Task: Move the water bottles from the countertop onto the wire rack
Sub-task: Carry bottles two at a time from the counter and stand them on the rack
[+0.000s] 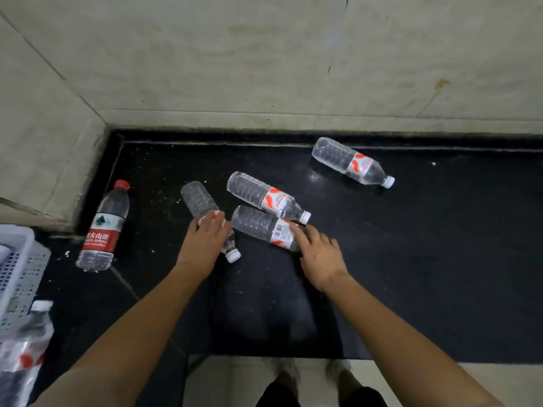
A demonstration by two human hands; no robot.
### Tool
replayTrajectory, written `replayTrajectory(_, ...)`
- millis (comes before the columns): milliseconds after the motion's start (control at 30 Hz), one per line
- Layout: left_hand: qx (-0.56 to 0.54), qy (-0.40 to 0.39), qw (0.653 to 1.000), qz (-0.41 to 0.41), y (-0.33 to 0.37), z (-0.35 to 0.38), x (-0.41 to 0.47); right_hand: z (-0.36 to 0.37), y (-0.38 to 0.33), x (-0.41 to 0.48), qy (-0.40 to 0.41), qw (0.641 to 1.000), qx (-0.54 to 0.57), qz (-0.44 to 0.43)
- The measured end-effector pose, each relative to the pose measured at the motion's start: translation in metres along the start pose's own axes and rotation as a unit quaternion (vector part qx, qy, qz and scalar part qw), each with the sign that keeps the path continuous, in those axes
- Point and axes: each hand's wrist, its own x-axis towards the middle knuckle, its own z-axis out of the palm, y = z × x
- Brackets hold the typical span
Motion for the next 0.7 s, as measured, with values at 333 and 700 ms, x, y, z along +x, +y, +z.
replayTrajectory(333, -0.086, 0.083, 0.991, -0.061, 0.036, 0.0, -0.011, 0.002, 0.032, -0.029, -0.039, 0.997, 0.067, 0.014)
replayTrajectory(700, -0.1, -0.024, 0.971, -0.214, 0.061, -0.011, -0.006, -0.016, 0.114, -0.027, 0.187, 0.849, 0.325, 0.373)
